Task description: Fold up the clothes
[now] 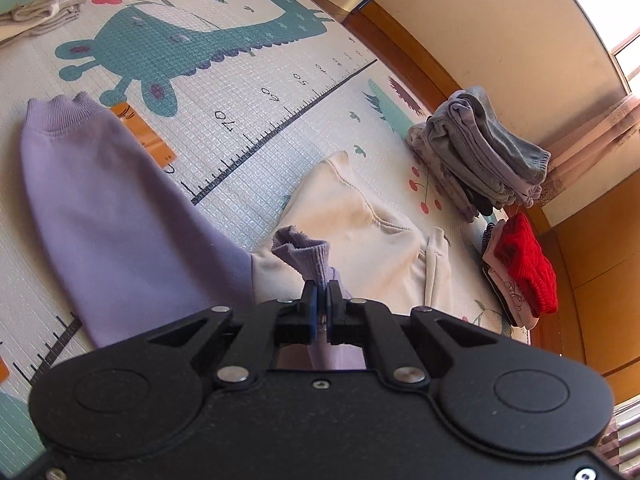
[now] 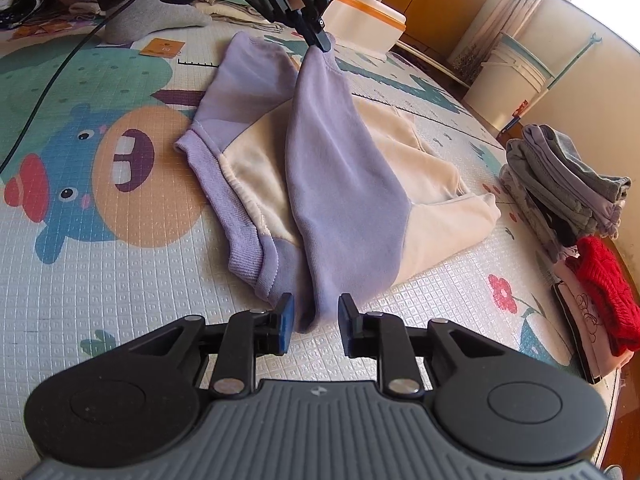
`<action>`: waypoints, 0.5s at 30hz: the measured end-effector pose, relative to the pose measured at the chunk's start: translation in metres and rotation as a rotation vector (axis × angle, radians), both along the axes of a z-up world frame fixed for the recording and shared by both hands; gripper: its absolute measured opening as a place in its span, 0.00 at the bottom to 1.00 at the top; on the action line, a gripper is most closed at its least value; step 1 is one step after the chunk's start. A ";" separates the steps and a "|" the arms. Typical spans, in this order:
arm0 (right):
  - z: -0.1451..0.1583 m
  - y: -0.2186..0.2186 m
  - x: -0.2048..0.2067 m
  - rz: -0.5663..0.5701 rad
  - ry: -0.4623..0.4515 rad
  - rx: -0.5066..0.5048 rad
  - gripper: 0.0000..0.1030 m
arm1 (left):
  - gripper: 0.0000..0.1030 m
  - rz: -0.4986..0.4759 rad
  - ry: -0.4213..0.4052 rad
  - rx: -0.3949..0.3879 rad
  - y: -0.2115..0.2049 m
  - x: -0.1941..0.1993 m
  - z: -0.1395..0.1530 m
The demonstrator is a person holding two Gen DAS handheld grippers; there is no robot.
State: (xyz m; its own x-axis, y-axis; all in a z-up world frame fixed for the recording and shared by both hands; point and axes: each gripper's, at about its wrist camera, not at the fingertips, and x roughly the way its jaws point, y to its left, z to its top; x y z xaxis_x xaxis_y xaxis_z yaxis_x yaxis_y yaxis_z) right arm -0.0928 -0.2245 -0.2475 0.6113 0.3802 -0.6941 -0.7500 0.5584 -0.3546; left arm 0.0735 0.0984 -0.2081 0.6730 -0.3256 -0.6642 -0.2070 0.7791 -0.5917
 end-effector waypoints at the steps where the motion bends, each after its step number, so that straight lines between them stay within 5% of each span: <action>1: 0.002 -0.001 0.001 -0.002 0.002 0.013 0.28 | 0.01 0.001 0.003 -0.001 0.000 0.000 0.000; 15: 0.006 0.006 0.042 -0.073 0.132 0.198 0.41 | 0.01 -0.108 -0.121 -0.110 -0.056 0.044 0.053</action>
State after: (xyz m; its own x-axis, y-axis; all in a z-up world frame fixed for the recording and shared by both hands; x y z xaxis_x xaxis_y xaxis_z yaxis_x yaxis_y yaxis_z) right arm -0.0506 -0.2188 -0.2417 0.5515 0.4745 -0.6861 -0.7375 0.6617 -0.1351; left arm 0.1178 0.0420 -0.1550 0.7027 -0.4663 -0.5374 -0.0481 0.7225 -0.6897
